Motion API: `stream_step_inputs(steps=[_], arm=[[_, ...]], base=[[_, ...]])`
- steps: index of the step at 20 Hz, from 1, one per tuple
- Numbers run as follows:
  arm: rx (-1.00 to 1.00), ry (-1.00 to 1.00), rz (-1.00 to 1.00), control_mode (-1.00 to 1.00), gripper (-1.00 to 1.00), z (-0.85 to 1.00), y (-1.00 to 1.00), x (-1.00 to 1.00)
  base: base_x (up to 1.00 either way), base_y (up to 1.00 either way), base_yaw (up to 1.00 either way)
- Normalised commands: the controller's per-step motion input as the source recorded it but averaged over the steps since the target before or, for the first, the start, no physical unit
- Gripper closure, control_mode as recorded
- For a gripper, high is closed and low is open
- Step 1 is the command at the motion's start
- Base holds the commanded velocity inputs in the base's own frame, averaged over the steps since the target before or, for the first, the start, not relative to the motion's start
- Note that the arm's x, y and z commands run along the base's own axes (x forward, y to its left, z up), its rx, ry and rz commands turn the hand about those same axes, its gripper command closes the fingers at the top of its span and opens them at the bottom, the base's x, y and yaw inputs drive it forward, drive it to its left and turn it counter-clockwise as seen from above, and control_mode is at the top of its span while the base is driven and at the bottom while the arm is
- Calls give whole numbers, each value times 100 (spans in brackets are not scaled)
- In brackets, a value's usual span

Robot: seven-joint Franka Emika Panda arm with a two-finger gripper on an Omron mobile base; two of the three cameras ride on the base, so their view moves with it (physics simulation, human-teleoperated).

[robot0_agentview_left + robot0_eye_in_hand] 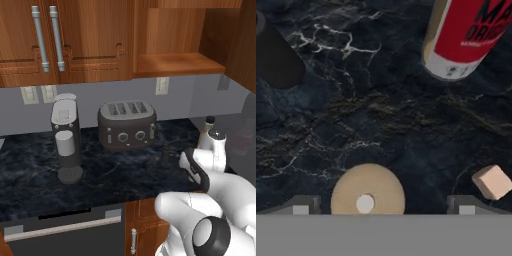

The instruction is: There are various items on the counter. Only move the condiments/shakers into the cabinet.

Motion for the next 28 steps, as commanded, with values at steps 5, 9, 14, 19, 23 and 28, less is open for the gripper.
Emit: stream_step_inputs(steps=[5,9,14,19,23,28], arm=[[4,0,0,-100,-100,-11,14,11],[1,0,0,-100,-100,-7,8,10],[-5,0,0,-100,100,-4,0,6],[-1,0,0,-100,100,0,0,1],[0,-3,0,-100,100,5,0,0],[0,-20,0,-100,100,66,0,-3]], base=[[0,0,0],[0,0,0],[0,0,0],[0,0,0],[0,0,0],[0,0,0]])
